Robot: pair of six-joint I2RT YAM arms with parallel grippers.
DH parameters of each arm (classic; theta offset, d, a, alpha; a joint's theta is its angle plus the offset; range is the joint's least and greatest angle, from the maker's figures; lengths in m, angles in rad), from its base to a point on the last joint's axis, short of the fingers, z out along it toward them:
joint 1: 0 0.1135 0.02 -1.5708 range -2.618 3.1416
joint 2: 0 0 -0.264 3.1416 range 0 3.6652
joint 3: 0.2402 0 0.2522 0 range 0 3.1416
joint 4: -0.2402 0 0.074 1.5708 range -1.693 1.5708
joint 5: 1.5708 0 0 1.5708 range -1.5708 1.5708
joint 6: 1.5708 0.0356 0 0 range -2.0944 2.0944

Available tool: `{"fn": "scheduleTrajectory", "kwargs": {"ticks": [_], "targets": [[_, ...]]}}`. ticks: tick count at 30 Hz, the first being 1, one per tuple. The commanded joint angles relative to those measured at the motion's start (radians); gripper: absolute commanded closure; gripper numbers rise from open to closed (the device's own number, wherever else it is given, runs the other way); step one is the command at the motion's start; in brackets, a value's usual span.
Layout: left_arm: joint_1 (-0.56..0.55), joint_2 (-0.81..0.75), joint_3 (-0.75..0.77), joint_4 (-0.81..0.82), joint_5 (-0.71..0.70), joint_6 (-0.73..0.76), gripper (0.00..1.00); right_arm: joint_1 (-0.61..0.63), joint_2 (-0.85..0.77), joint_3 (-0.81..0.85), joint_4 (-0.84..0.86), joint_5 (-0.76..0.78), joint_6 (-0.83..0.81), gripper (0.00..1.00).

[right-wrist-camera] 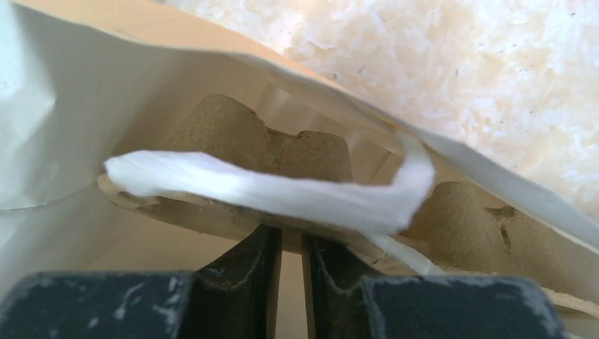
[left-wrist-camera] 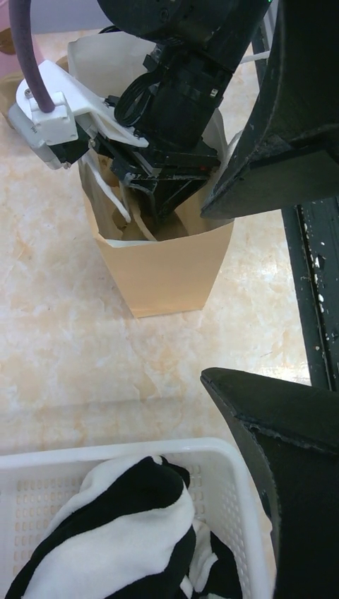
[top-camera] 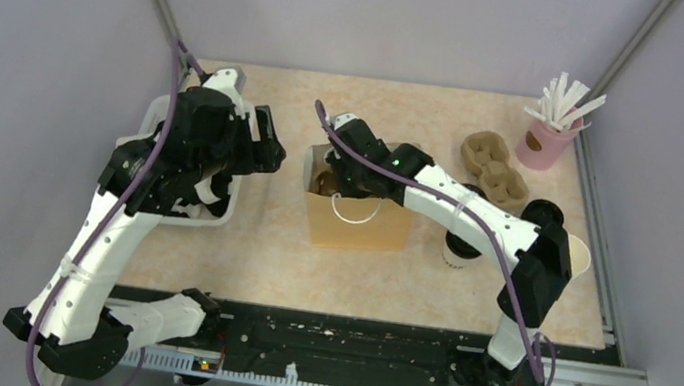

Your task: Pack the takeout coffee

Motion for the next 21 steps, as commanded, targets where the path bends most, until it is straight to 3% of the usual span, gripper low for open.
{"fn": "scheduleTrajectory", "kwargs": {"ticks": [1, 4, 6, 10, 14, 21], "targets": [[0.004, 0.004, 0.030, 0.008, 0.021, 0.032, 0.16, 0.006, 0.006, 0.043, 0.023, 0.041, -0.016, 0.80], [0.004, 0.027, 0.038, 0.011, 0.061, 0.038, 0.16, 0.005, 0.026, 0.235, -0.087, -0.015, 0.022, 0.75], [0.004, 0.036, 0.035, 0.018, 0.085, 0.039, 0.16, 0.004, -0.001, 0.275, -0.102, -0.036, 0.040, 0.66], [0.005, 0.048, 0.041, 0.057, 0.143, 0.032, 0.17, 0.005, -0.039, 0.305, -0.141, -0.023, 0.061, 0.63], [0.004, 0.065, 0.034, 0.072, 0.160, 0.028, 0.18, 0.003, -0.089, 0.253, -0.121, 0.051, 0.060, 0.63], [0.004, 0.123, 0.026, 0.185, 0.369, 0.030, 0.38, -0.073, -0.172, 0.112, -0.002, 0.002, 0.104, 0.60]]}}
